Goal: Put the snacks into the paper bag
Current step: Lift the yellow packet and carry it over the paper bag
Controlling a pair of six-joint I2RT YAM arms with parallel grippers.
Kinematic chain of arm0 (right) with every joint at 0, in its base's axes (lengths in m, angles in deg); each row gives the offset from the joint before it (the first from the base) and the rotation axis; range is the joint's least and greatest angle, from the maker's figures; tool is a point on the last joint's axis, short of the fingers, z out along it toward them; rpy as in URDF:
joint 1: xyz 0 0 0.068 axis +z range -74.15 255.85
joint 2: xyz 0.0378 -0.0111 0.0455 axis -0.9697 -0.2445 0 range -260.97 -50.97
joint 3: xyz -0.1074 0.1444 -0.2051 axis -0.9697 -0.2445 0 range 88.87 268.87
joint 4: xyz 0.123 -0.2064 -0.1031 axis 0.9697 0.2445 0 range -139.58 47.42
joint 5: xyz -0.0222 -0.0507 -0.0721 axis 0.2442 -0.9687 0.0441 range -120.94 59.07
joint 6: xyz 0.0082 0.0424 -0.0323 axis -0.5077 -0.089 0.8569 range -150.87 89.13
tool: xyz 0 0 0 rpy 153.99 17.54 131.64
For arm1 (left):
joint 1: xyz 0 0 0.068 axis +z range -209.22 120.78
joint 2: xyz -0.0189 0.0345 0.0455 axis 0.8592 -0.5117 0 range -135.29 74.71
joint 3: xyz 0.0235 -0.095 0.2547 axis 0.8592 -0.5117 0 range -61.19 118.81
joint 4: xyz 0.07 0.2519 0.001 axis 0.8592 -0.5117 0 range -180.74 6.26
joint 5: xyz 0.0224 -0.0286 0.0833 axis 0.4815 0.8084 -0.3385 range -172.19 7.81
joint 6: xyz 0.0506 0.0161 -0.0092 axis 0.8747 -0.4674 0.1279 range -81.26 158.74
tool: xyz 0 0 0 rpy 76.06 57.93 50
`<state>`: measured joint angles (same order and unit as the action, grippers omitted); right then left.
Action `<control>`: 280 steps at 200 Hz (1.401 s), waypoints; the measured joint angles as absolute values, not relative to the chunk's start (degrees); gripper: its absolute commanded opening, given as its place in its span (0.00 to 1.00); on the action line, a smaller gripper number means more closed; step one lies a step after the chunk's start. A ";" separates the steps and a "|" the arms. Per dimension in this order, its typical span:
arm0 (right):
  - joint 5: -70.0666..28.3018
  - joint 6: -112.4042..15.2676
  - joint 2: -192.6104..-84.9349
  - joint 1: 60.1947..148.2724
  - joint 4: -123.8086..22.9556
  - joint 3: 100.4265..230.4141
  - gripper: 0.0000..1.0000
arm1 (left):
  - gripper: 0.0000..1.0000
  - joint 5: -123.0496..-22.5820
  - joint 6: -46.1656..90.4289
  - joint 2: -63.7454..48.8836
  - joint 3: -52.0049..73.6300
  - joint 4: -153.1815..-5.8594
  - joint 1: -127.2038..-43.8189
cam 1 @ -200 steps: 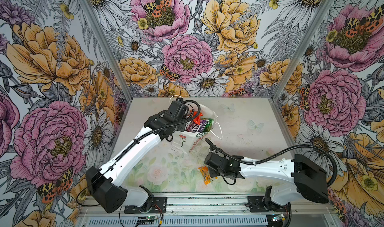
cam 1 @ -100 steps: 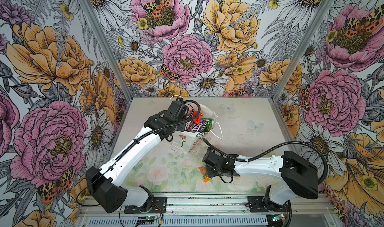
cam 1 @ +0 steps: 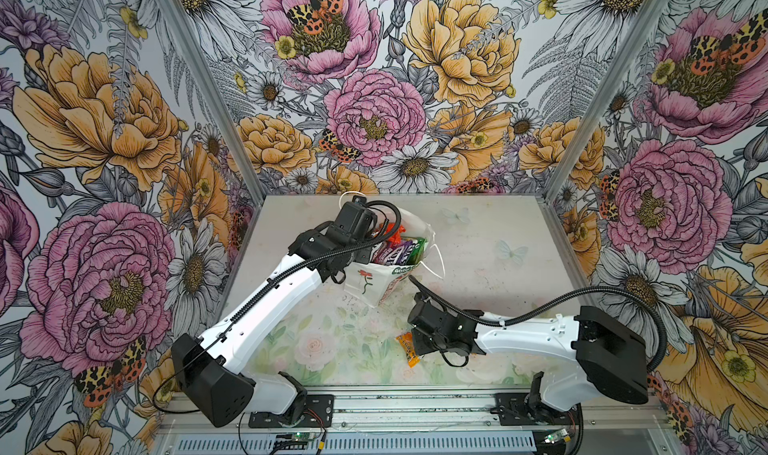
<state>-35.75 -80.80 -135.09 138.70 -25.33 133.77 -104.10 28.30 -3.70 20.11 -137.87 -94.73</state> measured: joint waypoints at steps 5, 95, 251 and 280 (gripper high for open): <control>-35.91 -80.71 -134.21 138.81 -25.26 133.60 0.00 | 0.00 -104.10 28.30 -3.70 20.11 -137.87 -94.73; -39.78 -76.08 -119.61 140.71 -25.48 132.29 0.00 | 0.00 -104.32 28.35 -3.81 20.11 -137.87 -94.73; -49.04 -68.87 -101.34 140.82 -23.03 133.03 0.00 | 0.00 -104.95 28.48 -4.14 20.11 -137.83 -94.71; -50.49 -67.14 -100.88 141.08 -22.86 136.50 0.00 | 0.00 -104.93 28.48 -4.14 20.11 -137.83 -94.66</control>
